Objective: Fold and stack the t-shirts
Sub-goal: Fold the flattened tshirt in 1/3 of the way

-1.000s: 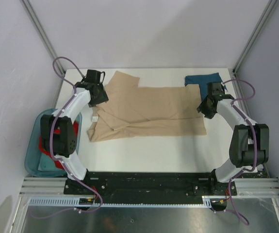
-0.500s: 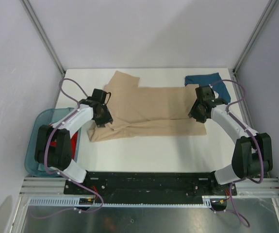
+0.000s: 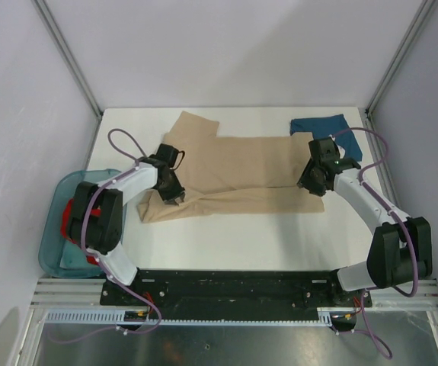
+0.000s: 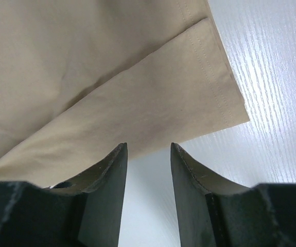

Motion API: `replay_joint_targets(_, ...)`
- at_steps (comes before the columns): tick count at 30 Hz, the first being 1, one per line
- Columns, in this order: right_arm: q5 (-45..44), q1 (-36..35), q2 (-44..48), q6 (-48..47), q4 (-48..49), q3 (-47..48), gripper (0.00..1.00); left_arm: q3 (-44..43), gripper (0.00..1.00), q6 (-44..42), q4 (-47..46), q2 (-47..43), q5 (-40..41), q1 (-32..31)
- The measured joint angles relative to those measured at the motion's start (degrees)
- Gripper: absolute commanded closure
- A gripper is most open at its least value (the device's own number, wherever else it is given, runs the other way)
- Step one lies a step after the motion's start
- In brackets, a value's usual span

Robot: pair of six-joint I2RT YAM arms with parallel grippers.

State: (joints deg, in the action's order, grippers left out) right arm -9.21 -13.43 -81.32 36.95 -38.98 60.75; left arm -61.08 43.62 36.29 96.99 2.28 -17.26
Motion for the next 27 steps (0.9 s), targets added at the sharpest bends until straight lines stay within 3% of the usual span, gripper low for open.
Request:
replay_joint_targets(6,0.0,0.0,0.7,-0.6,-0.1,0.0,0.57,-2.3,0.96,0.8,-0.1,2.1,0.4,-0.3)
replay_joint_targets(9,0.0,0.0,0.8,-0.7,-0.2,0.0,0.57,-4.9,0.99,0.8,-0.2,3.3,0.6,-0.5)
replay_joint_targets(22,0.0,0.0,0.7,-1.2,-0.1,-0.7,0.58,-22.1,0.99,-3.1,-1.1,13.9,1.6,-3.4)
replay_joint_targets(25,0.0,0.0,0.6,-1.5,0.1,-0.7,0.58,-25.2,0.93,-3.7,-1.2,16.5,1.6,-3.5)
replay_joint_targets(27,0.0,0.0,0.3,-1.7,0.3,-0.7,0.58,-26.7,0.81,-4.3,-1.2,18.0,1.6,-3.5)
